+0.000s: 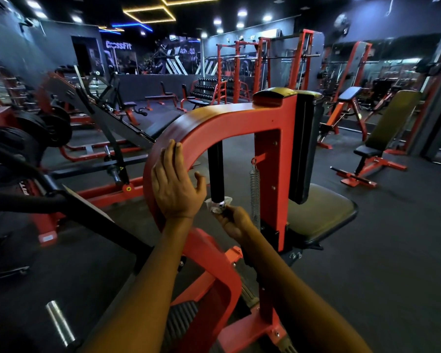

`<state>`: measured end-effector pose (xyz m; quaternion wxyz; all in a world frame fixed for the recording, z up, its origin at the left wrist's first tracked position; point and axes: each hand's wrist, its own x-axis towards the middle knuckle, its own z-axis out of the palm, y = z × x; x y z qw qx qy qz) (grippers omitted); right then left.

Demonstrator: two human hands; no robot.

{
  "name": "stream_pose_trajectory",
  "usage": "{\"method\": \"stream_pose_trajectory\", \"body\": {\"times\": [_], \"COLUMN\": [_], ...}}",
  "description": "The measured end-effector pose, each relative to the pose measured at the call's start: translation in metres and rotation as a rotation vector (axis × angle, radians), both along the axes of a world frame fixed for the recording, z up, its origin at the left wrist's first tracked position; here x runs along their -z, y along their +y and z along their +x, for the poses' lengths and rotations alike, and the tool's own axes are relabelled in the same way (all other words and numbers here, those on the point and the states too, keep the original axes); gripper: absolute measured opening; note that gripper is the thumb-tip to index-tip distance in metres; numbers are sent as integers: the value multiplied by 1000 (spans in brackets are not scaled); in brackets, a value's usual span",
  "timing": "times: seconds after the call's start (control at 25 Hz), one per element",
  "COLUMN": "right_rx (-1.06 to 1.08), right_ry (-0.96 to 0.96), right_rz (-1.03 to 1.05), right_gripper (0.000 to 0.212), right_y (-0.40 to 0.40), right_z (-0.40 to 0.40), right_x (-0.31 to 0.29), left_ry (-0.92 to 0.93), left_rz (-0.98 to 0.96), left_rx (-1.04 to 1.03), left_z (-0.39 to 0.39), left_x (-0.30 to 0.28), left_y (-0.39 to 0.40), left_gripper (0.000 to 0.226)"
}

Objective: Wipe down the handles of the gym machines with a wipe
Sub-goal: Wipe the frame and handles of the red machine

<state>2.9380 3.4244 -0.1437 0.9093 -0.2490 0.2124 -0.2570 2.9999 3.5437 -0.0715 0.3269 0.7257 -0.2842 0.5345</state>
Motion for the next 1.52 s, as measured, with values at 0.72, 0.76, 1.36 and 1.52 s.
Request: {"method": "stream_pose_trajectory", "body": {"times": [0.72, 0.76, 1.36, 1.52], "right_rx": [-502, -554, -594, -470], "right_ry": [116, 131, -223, -337], "right_rz": [-376, -441, -1229, -1605], "right_gripper": [18, 17, 25, 15], "right_y": [15, 19, 241, 268], "right_z": [-56, -59, -103, -75], "right_x": [1, 2, -38, -55], "left_ry": [554, 575, 960, 934], "left_rz": [442, 462, 339, 319], "left_rx": [-35, -87, -1000, -1017], "left_z": [-68, -79, -257, -255], "left_x": [-17, -12, 33, 37], "left_y": [74, 84, 276, 272], "left_gripper": [83, 79, 64, 69]}}
